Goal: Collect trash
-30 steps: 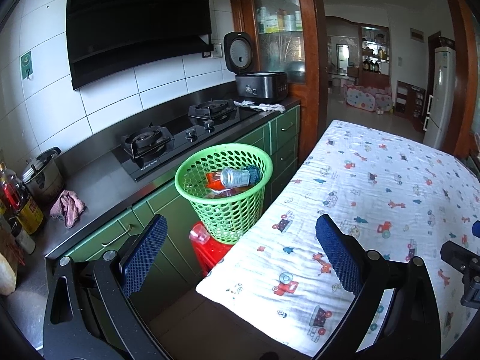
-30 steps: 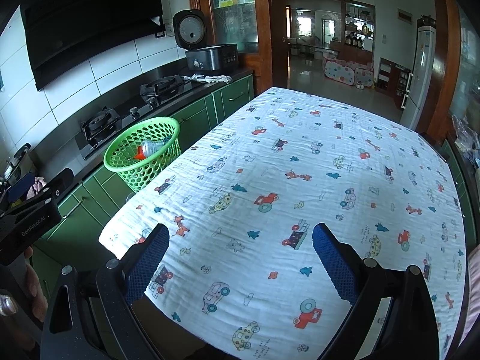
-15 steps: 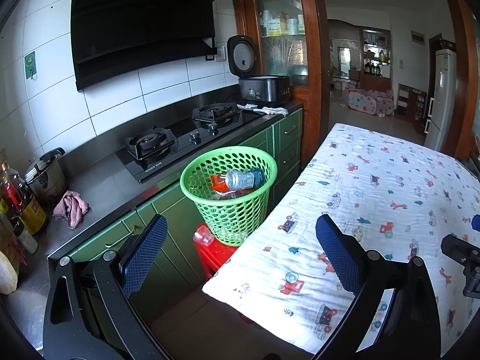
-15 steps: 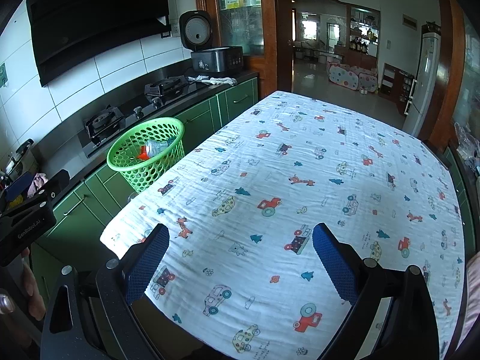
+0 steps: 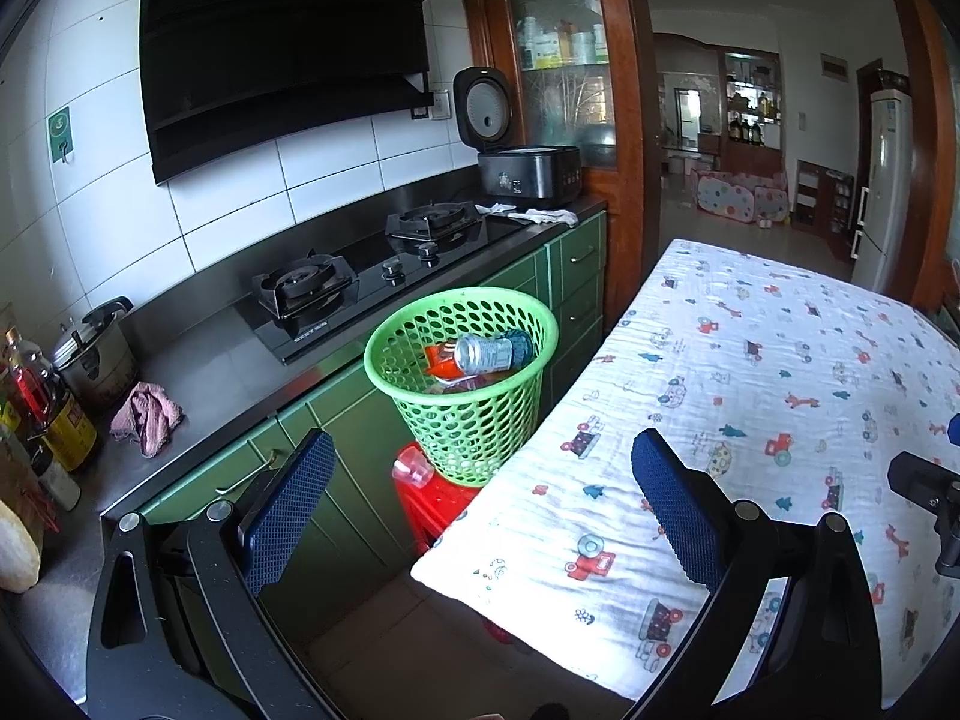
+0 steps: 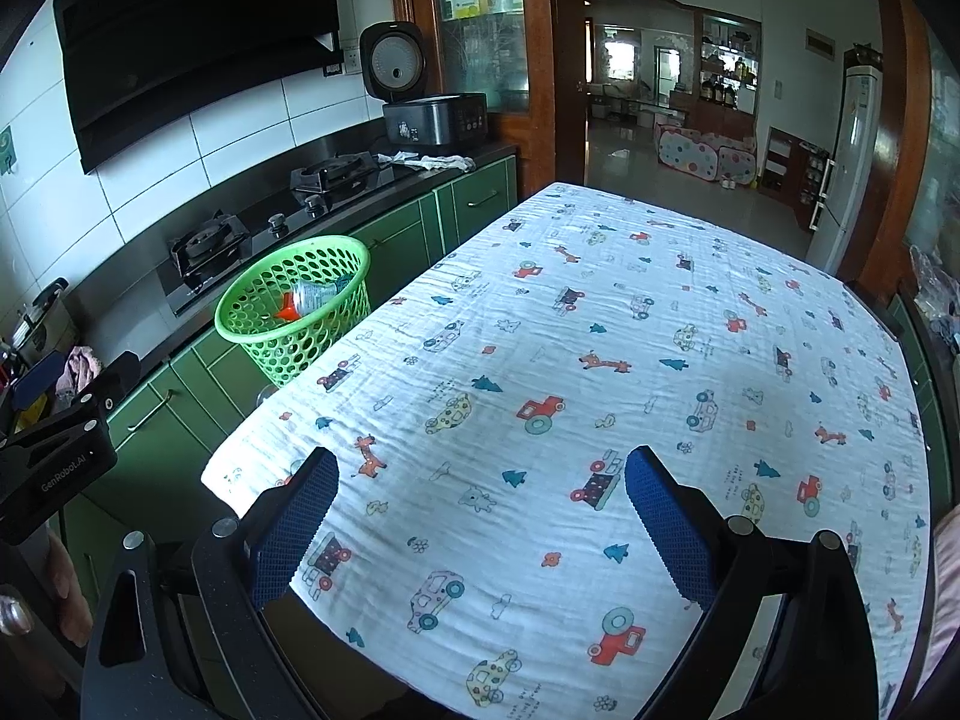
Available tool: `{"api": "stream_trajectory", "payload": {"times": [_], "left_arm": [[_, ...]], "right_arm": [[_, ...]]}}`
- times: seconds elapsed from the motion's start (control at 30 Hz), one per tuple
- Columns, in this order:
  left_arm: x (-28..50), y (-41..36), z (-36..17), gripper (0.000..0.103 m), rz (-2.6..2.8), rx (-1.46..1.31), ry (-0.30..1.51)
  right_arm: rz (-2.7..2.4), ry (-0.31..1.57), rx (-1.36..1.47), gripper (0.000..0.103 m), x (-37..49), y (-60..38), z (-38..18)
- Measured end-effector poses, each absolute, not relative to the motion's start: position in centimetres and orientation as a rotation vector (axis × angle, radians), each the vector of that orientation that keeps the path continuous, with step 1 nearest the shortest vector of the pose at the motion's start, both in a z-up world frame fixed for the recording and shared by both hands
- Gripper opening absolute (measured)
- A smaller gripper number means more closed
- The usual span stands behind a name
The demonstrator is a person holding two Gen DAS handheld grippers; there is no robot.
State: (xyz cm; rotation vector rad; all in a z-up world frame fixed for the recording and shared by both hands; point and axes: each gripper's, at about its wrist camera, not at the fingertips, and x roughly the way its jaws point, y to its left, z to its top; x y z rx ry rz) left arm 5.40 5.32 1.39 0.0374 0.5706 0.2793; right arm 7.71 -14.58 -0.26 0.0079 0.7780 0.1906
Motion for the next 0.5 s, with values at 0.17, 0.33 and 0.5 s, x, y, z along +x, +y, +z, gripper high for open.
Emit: {"api": "stream_trajectory", "payload": {"times": [0.17, 0.33, 0.5], "left_arm": [[5.27, 5.41, 1.37, 0.098, 0.283, 0.04, 0.566], [5.19, 5.68, 1.41, 0.098, 0.281, 0.042, 0.568], [5.03, 5.92, 1.38, 0.098, 0.281, 0.042, 0.569]], "right_arm": [[0.2, 0.778, 0.008, 0.093, 7.8, -14.29, -0.26], [0.208, 0.777, 0.002, 0.093, 7.89, -13.96, -0.3], [0.212, 0.777, 0.0, 0.093, 8.09, -13.85, -0.25]]}}
